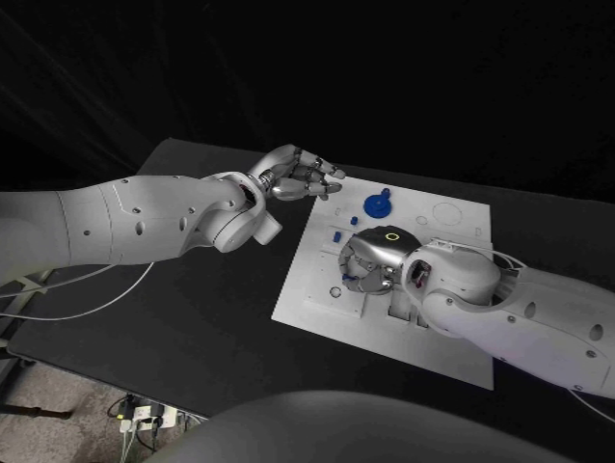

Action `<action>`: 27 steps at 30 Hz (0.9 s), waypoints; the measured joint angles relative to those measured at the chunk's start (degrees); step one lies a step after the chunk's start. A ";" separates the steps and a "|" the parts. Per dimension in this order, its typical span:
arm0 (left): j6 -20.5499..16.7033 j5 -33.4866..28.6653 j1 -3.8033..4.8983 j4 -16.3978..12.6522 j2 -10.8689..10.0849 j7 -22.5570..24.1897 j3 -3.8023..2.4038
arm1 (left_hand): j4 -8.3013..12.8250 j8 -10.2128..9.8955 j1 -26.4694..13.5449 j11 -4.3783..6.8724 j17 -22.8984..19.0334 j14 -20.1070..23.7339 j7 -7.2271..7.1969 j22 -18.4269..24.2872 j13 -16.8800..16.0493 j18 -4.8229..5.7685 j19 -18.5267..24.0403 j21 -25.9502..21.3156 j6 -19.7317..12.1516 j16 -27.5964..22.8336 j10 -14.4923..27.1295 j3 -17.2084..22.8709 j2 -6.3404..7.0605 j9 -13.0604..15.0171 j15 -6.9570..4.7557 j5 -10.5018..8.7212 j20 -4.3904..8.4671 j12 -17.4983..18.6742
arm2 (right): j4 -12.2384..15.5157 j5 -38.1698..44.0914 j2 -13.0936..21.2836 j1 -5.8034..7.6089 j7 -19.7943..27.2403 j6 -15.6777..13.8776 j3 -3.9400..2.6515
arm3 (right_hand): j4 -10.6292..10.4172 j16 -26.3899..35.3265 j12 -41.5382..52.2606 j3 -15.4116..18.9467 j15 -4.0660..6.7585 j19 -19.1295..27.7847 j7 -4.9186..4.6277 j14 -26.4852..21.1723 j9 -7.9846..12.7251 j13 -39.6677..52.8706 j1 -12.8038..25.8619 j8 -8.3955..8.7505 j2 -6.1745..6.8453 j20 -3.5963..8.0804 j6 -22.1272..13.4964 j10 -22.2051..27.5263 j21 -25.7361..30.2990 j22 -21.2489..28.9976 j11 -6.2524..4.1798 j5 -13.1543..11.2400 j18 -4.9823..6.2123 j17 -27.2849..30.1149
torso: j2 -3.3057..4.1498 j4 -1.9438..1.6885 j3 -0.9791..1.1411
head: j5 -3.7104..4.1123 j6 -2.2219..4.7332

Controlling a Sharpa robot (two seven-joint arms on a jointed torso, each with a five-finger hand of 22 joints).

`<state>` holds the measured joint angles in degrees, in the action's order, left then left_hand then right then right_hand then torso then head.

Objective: Assemble the parts on the task board

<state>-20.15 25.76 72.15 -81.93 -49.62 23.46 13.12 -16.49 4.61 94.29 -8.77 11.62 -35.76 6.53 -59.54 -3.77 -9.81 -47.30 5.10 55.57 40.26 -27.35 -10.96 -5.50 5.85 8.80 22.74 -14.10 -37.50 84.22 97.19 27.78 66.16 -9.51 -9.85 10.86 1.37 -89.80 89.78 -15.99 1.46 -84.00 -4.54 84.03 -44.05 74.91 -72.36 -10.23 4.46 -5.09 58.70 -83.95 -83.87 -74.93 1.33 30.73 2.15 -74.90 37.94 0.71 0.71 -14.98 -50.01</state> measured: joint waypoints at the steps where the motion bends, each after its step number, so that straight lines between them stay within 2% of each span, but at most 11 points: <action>1: 0.01 0.00 0.00 -0.01 -0.01 -0.01 0.00 | 0.00 0.00 0.00 0.00 0.00 0.00 0.00 0.00 0.00 0.00 0.00 0.00 0.00 0.00 0.00 0.00 0.00 0.00 0.00 0.00 0.00 0.00 | 0.00 -0.12 0.09 -0.04 0.21 -0.33 0.01 | 0.20 0.00 0.00 -0.04 0.00 0.08 0.08 0.00 -0.51 0.00 -0.14 -0.34 -0.14 0.08 0.08 0.00 0.00 -0.02 0.00 0.00 0.00 0.00 | -0.01 -0.01 0.00 | -0.01 0.00; 4: 0.01 0.00 0.00 -0.03 -0.06 -0.02 0.00 | 0.00 0.00 0.00 0.00 0.00 0.00 0.00 0.00 0.00 0.00 0.00 0.00 0.00 0.00 0.00 0.00 0.00 0.00 0.00 0.00 0.00 0.00 | -0.01 -0.49 0.49 -0.13 0.85 -1.37 0.07 | 0.34 0.00 0.00 -0.15 0.13 0.04 0.22 -0.14 -1.60 0.00 -0.38 -0.96 -0.37 0.13 0.20 -0.10 0.00 -0.02 -0.52 0.34 0.00 0.00 | -0.02 -0.01 0.00 | -0.07 0.00; 7: 0.02 0.00 0.00 -0.09 -0.14 -0.03 0.00 | 0.00 0.00 0.00 0.00 0.00 0.00 0.00 0.01 0.00 0.00 0.00 0.00 0.00 0.00 0.00 0.00 0.00 0.00 0.00 0.00 0.00 0.00 | -0.14 -1.44 1.23 -0.26 1.77 -3.10 0.19 | 0.47 0.00 0.00 -0.15 0.40 -0.12 0.31 -0.01 -1.98 0.00 -0.60 -1.00 -0.59 0.29 0.28 -0.10 0.00 -0.02 -0.52 0.34 0.00 -0.02 | -0.01 -0.01 0.01 | -0.20 0.00; 13: 0.02 0.01 0.00 -0.26 -0.45 -0.03 0.00 | -0.16 0.00 0.00 0.00 -0.02 0.00 0.00 -0.08 0.00 0.00 0.00 0.00 0.00 0.21 0.00 -0.16 0.00 -0.01 0.00 0.00 0.00 0.00 | -0.31 -6.70 3.19 -0.40 5.35 -8.20 0.29 | 0.55 0.00 0.00 -0.08 0.41 0.09 0.54 0.00 -3.29 0.00 -1.19 -1.51 -0.16 0.49 0.32 -0.10 0.35 -0.02 -0.52 1.81 0.00 -0.05 | -0.01 -0.01 0.02 | -0.35 0.00; 21: 0.02 0.05 -0.01 -0.57 -0.74 0.39 0.01 | -0.16 0.23 1.67 -0.01 -0.15 0.00 0.00 -0.45 0.00 0.00 0.00 0.18 0.00 0.21 -0.02 -0.16 -0.04 0.09 0.00 0.40 0.00 -0.43 | 0.77 -14.87 5.90 -0.38 12.07 -14.69 0.28 | 0.55 0.00 0.00 -0.08 0.41 0.09 0.62 0.00 -4.13 -0.01 -1.06 -1.51 -0.26 0.49 0.32 -0.10 0.35 -0.01 -0.52 2.24 0.00 -0.04 | 0.02 0.04 0.09 | -0.42 0.00; 23: 0.08 0.12 -0.01 -0.67 -0.80 0.64 0.01 | -0.16 0.23 2.04 -0.21 -0.24 0.00 0.00 -0.64 -0.11 0.00 0.00 0.22 0.00 0.42 -0.91 -0.16 0.23 0.12 0.00 0.42 0.00 -0.95 | 1.02 -16.70 6.47 -0.38 13.67 -15.95 0.28 | 0.55 0.00 0.00 -0.08 0.41 0.09 0.50 0.00 -4.21 -0.01 -0.91 -1.51 -0.41 0.49 0.07 -0.10 0.35 -0.01 -0.51 2.24 0.00 -0.04 | 0.03 0.05 0.09 | -0.32 0.00; 25: 0.29 0.28 -0.01 -0.77 -0.86 1.02 0.01 | -0.16 0.23 2.72 -0.85 -0.32 -0.31 -0.02 -0.95 -0.45 0.00 0.00 0.22 0.02 0.56 -2.69 -0.16 0.45 0.11 -0.31 1.06 0.00 -2.15 | 1.26 -18.88 7.07 -0.38 15.60 -17.39 0.28 | 0.55 0.00 0.00 -0.07 0.41 0.09 0.47 0.00 -4.46 -0.01 -0.77 -1.50 -0.55 0.49 0.03 -0.10 0.35 -0.01 -0.51 2.24 0.00 -0.04 | 0.03 0.05 0.09 | -0.24 0.00; 27: 0.58 0.46 -0.01 -0.87 -0.96 1.40 0.01 | 0.01 0.23 3.26 -1.04 -0.32 -0.55 -0.33 -1.23 -0.90 0.00 0.04 0.22 0.34 0.80 -4.36 -0.33 0.98 0.11 -0.55 1.69 0.03 -3.39 | 1.49 -20.78 7.56 -0.38 17.27 -18.53 0.28 | 0.55 0.00 0.00 -0.07 0.41 0.09 0.44 0.00 -4.46 -0.01 -0.55 -1.48 -0.76 0.49 -0.04 -0.10 0.35 -0.01 -0.51 2.24 0.00 -0.03 | 0.03 0.06 0.10 | -0.18 0.00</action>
<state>-19.57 26.22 72.14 -82.80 -50.57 24.86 13.14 -16.48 4.84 97.55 -9.82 11.30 -36.31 6.20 -60.77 -4.67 -9.81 -47.26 5.33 55.91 41.06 -31.71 -11.29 -4.52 5.96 8.26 24.44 -14.07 -40.88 85.71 76.41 35.34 65.78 7.75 -28.39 11.14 1.92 -89.80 89.78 -16.06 1.87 -83.91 -4.10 84.03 -48.51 74.90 -72.91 -11.71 3.69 -4.60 58.66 -84.05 -83.52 -74.93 0.82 32.97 2.15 -74.94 37.96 0.77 0.81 -15.16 -50.01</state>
